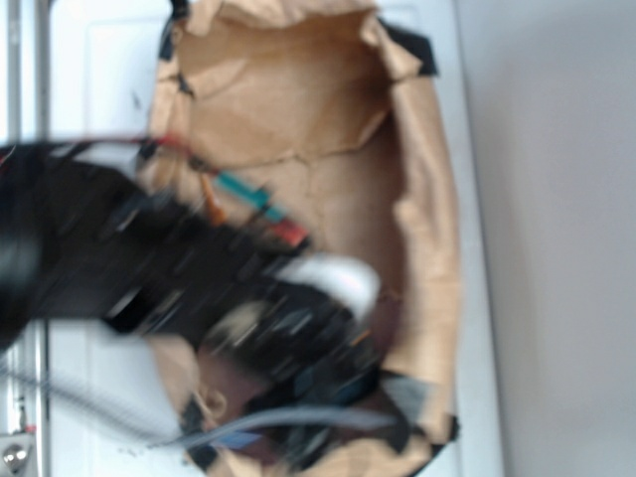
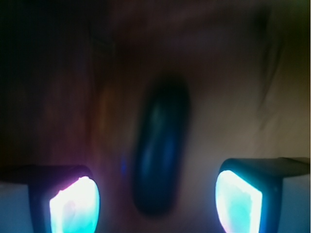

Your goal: Grab the plastic pickle.

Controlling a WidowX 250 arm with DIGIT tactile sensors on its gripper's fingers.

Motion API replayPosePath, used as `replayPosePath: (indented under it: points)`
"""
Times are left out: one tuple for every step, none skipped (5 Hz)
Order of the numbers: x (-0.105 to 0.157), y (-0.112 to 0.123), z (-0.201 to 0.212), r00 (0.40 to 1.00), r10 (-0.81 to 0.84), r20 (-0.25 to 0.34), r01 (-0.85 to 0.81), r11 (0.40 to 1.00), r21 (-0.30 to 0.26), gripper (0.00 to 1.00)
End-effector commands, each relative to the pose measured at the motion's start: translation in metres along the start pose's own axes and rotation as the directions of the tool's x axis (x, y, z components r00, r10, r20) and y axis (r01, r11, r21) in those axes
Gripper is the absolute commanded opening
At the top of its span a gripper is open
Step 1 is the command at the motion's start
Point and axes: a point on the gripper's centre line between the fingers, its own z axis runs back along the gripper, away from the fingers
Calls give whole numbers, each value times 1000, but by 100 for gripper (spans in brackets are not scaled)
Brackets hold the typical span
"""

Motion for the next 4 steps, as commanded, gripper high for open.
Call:
replayPosePath:
  points:
    - [58, 31, -3, 1000, -6, 30, 6, 1000, -7, 100]
    - [64, 42, -13, 1000, -30, -9, 30, 998, 59, 100]
    - [63, 51, 4, 999, -42, 3, 41, 993, 107, 100]
    - [49, 48, 23, 999, -48, -9, 48, 996, 69, 100]
